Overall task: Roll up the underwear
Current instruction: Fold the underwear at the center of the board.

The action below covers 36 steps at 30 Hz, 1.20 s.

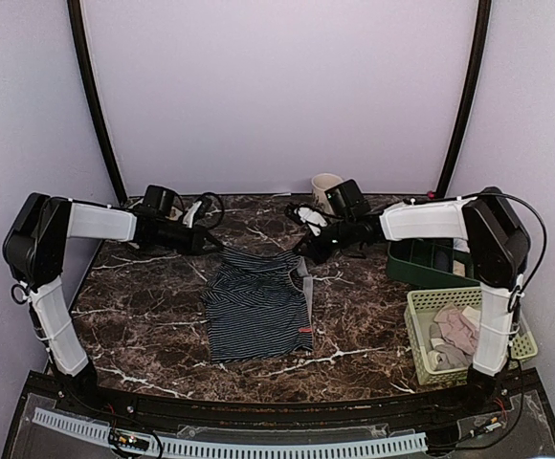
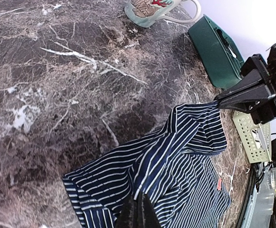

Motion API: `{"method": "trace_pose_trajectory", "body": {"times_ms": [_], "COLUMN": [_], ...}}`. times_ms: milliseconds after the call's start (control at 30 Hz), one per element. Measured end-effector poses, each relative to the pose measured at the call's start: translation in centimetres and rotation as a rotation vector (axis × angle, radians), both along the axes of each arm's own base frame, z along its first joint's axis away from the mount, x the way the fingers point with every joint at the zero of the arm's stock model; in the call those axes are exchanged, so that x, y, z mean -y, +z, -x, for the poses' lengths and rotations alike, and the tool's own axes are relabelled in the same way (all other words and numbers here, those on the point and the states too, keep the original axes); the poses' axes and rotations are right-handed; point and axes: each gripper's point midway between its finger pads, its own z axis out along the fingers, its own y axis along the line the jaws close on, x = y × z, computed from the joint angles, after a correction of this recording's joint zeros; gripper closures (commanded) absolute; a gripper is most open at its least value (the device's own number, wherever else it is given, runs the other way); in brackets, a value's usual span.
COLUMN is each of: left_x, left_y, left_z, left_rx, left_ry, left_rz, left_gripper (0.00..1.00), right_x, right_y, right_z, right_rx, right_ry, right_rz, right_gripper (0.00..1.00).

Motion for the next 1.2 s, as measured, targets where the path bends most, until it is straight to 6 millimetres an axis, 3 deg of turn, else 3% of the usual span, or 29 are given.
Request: {"method": "trace_pose_trajectory", "body": {"times_ms": [333,533,933,1200], "left_x": [-0.9,-0.5,-0.1,-0.5], "left_y": [2.7,3.1,1.6,-1.6], "left_z": [2.4,4.7,13.1,16.8], "left_rx": [0.091,0.102,0.066,-0.023], "left_ry": [-0.001,-0.065,-0.179,-0.187], "left_rz": [0.009,0.036,0.030,-0.009], "left_gripper": [1.00,1.00,1.00,1.00], "right_x": [-0.4,0.0,0.1,1.1], "right_y": [4.2,5.6,1.8,-0.6], "right_z": [0.6,2.8,10.8,14.7], "right_rx": [0.089,0.099,-0.018,-0.096], "right_ry": [0.032,0.092,0.262,0.314], "right_rz": [-0.046,-0.080,-0.057,-0.033], "right_gripper": [1.00,1.00,0.98,0.94]}}
